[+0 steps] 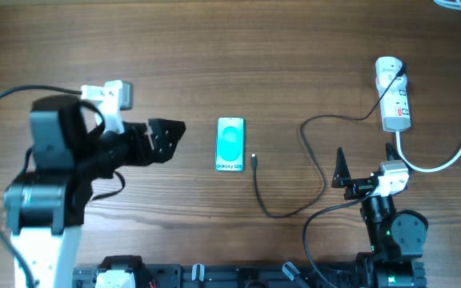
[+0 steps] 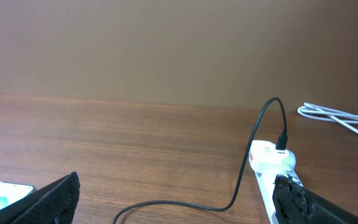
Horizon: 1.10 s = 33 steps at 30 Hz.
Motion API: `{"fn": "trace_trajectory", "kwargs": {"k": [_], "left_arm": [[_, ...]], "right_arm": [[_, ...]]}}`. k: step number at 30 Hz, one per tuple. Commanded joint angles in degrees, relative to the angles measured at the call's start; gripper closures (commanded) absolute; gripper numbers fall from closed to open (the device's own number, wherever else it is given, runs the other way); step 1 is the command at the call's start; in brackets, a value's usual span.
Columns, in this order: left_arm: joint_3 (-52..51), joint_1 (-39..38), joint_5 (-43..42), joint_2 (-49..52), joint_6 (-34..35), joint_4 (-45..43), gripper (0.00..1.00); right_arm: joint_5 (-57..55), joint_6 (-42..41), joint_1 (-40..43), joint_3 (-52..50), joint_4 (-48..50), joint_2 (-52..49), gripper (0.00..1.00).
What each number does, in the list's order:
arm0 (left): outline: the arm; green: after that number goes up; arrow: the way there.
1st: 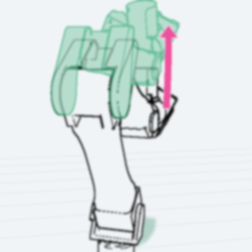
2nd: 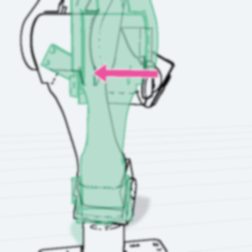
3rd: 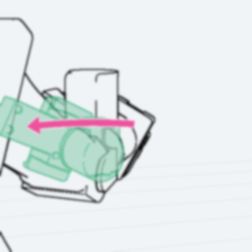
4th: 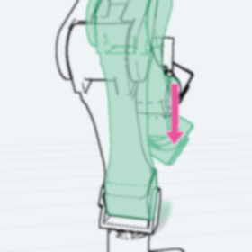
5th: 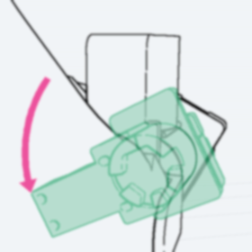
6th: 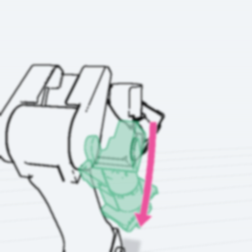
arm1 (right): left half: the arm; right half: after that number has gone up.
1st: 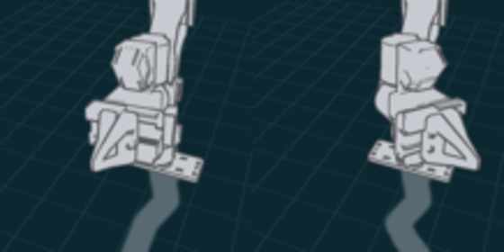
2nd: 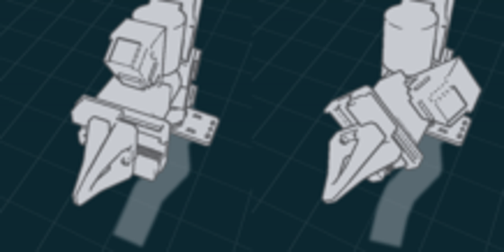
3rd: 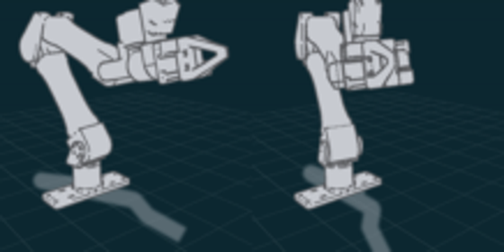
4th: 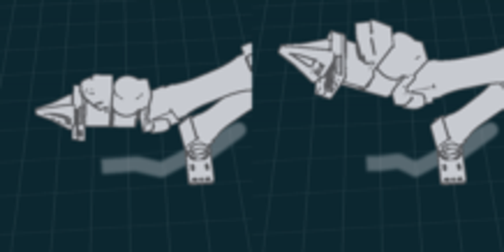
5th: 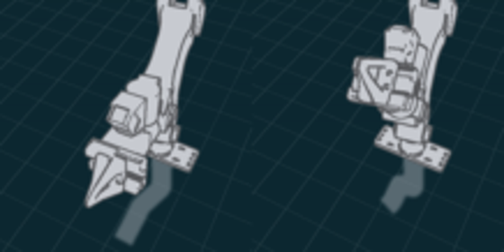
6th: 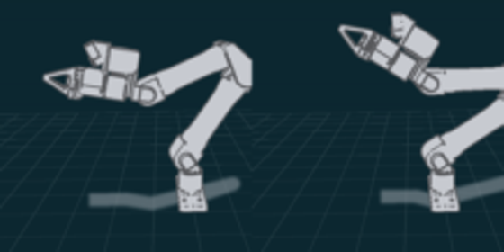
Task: Plug charger to phone and switch on socket
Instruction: 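Move the left gripper forward over the Galaxy S25 phone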
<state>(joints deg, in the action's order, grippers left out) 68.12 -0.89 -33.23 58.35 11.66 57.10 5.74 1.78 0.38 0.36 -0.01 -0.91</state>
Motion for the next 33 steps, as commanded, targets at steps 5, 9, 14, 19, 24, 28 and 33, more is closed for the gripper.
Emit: {"fn": "trace_trajectory", "kwargs": {"k": [5,9,14,19,24,28,33], "left_arm": [[5.99,-8.63,8.04,10.36,7.37,9.68,0.0],[16.46,-15.13,14.99,20.04,8.79,18.25,0.0],[32.83,-21.66,27.23,34.51,14.12,29.86,0.0],[39.41,-25.68,28.22,46.01,14.34,29.81,0.0],[39.36,-27.32,28.24,52.94,14.32,26.88,0.0],[39.36,-27.58,28.44,57.05,14.27,25.33,0.0],[39.36,-27.61,28.41,61.16,14.27,24.57,0.0]], "right_arm": [[-0.37,-0.46,0.24,-0.04,0.15,0.33,0.0],[-0.37,-0.44,0.24,-0.04,0.15,0.33,0.0],[-0.37,-0.44,0.24,-0.04,0.15,0.33,0.0],[-0.37,-0.44,0.24,-0.04,0.15,0.33,0.0],[-0.37,-0.44,0.24,-0.04,0.15,0.33,0.0],[-0.37,-0.44,0.24,-0.04,0.15,0.31,0.0],[-0.37,-0.44,0.24,-0.04,0.15,0.33,0.0]]}}
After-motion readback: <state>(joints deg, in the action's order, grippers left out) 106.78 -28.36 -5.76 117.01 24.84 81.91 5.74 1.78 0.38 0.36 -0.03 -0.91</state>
